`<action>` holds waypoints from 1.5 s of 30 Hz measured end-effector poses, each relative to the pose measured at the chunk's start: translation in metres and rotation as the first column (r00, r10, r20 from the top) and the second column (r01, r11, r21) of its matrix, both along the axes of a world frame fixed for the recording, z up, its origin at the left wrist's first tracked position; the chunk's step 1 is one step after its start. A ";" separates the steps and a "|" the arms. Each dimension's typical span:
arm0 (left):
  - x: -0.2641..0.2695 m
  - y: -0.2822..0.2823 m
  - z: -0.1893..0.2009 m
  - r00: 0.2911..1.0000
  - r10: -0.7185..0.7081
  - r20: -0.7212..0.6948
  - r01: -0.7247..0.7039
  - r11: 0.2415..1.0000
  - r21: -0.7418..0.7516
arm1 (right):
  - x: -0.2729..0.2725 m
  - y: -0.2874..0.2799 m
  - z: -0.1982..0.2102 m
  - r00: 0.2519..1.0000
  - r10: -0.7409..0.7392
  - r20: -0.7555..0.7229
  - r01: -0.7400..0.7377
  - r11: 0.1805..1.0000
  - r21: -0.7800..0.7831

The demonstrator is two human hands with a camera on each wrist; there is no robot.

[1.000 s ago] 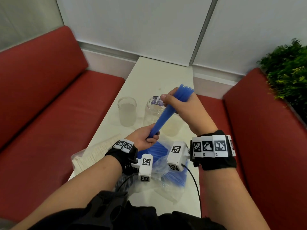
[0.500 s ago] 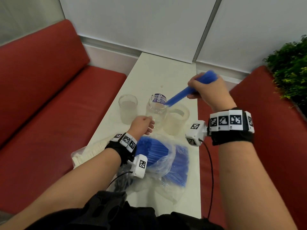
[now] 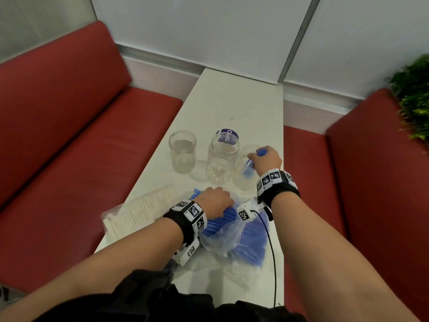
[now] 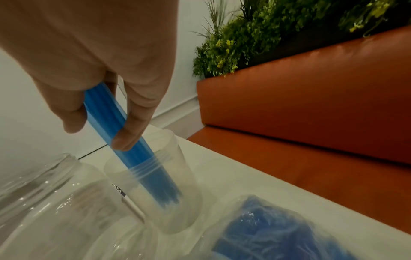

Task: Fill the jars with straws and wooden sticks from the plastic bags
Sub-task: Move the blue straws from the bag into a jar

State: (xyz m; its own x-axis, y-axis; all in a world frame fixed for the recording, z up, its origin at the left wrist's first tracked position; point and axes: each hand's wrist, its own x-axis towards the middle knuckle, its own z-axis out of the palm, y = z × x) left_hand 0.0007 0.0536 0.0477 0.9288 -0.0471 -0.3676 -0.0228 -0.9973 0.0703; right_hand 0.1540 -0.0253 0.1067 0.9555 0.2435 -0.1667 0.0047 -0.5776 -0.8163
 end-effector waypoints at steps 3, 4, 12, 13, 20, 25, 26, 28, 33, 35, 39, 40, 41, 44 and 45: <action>0.002 0.002 0.000 0.997 0.066 0.036 -0.064 0.996 -0.055 | -0.001 -0.002 -0.001 1.000 -0.002 -0.002 0.002 1.000 0.030; 0.003 0.001 0.000 0.994 0.095 0.044 -0.092 0.993 -0.074 | -0.001 -0.003 -0.001 1.000 0.004 0.006 -0.005 0.999 0.032; 0.004 -0.006 -0.004 0.989 0.143 -0.043 -0.143 0.990 0.011 | -0.003 -0.019 0.002 0.999 -0.048 0.001 0.047 0.983 0.176; 0.005 -0.007 -0.003 0.988 0.145 -0.049 -0.143 0.989 0.030 | -0.004 -0.021 0.001 0.997 -0.064 0.038 0.057 0.985 0.166; 0.007 0.002 0.013 0.965 0.181 -0.191 -0.169 0.983 0.075 | -0.034 -0.039 0.002 0.948 0.094 0.304 -0.182 0.944 0.275; 0.012 0.015 0.042 0.928 0.224 -0.297 -0.212 0.975 0.073 | -0.061 -0.041 -0.020 0.692 0.712 -0.118 -0.714 0.652 -0.255; 0.013 0.016 0.049 0.922 0.225 -0.316 -0.211 0.974 0.078 | -0.066 -0.040 -0.028 0.656 0.730 -0.194 -0.745 0.583 -0.325; 0.015 0.019 0.064 0.920 0.208 -0.332 -0.191 0.978 0.083 | -0.077 -0.037 -0.043 0.643 0.724 -0.249 -0.748 0.524 -0.407; 0.018 0.022 0.104 0.943 0.167 -0.288 -0.144 0.985 0.100 | -0.091 -0.028 -0.064 0.723 0.689 -0.049 -0.668 0.678 -0.306; 0.019 0.026 0.118 0.970 0.148 -0.191 -0.156 0.988 -0.024 | -0.089 -0.028 -0.061 0.769 0.640 0.003 -0.634 0.763 -0.126; 0.015 0.043 0.138 0.962 0.256 0.093 -0.190 0.875 -0.446 | -0.082 -0.027 -0.047 0.849 0.526 0.046 -0.525 0.834 0.172; 0.012 0.046 0.142 0.943 0.313 0.111 -0.188 0.779 -0.597 | -0.080 -0.026 -0.041 0.869 0.492 0.058 -0.490 0.838 0.239; 0.010 0.049 0.143 0.920 0.380 0.092 -0.186 0.631 -0.753 | -0.078 -0.025 -0.034 0.885 0.462 0.064 -0.458 0.835 0.303; 0.003 0.052 0.137 0.768 0.640 0.012 -0.099 0.138 -0.986 | -0.071 -0.020 0.000 0.916 0.393 0.079 -0.389 0.821 0.419; 0.004 0.053 0.131 0.692 0.721 -0.036 -0.100 0.047 -0.994 | -0.069 -0.018 0.016 0.920 0.381 0.092 -0.379 0.804 0.459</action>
